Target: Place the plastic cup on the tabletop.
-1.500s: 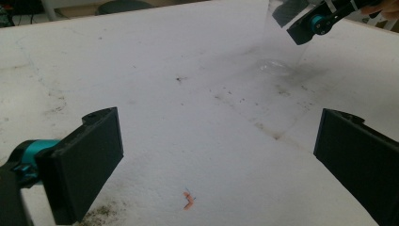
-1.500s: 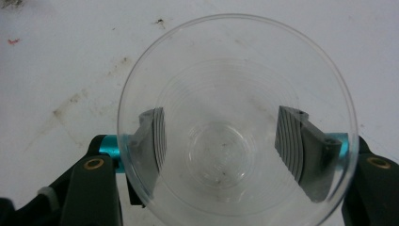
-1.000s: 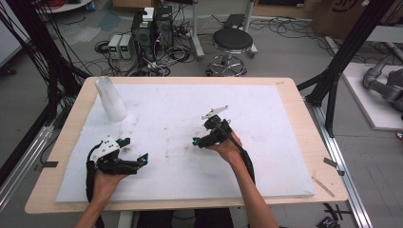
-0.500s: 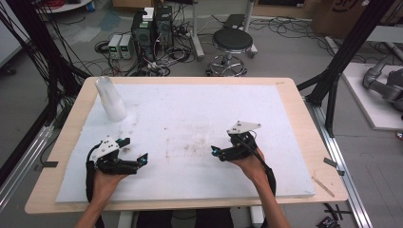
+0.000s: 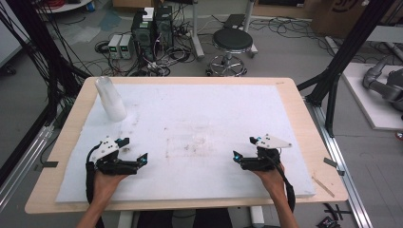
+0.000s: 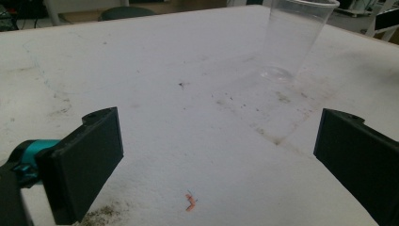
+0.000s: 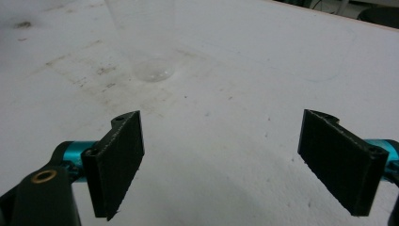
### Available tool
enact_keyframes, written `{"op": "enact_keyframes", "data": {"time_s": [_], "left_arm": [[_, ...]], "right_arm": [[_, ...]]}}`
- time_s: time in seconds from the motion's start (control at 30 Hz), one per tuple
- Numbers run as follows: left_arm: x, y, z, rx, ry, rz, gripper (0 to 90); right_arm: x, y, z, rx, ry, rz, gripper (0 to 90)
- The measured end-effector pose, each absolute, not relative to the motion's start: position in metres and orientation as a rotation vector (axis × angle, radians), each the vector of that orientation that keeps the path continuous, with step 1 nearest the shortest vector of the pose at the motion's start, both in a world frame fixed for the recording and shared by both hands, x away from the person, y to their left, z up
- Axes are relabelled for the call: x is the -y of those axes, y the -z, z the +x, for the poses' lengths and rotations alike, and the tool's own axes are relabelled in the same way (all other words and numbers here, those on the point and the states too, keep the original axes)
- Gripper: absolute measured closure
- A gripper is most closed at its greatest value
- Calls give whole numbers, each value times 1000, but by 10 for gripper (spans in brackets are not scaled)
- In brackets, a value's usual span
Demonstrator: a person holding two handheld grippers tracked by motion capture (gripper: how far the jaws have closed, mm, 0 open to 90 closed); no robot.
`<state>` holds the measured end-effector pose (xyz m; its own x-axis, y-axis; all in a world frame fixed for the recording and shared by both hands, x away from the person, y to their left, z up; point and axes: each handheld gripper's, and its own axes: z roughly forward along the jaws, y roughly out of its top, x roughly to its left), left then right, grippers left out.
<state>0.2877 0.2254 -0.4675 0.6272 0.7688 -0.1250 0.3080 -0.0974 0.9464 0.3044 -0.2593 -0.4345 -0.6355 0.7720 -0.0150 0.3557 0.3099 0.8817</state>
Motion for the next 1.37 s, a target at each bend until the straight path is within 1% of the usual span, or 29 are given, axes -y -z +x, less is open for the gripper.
{"op": "enact_keyframes", "data": {"time_s": [0.17, 0.23, 1.37], "left_arm": [[-226, 468, 288, -897, -490, 1673, 18], [-226, 468, 287, -893, -490, 1666, 18], [-226, 468, 284, -873, -519, 1655, 18]], "right_arm": [[272, 447, 300, -2039, -1345, 1021, 157], [277, 452, 302, -2027, -1349, 1076, 157], [274, 453, 301, -2041, -1309, 1069, 157]]}}
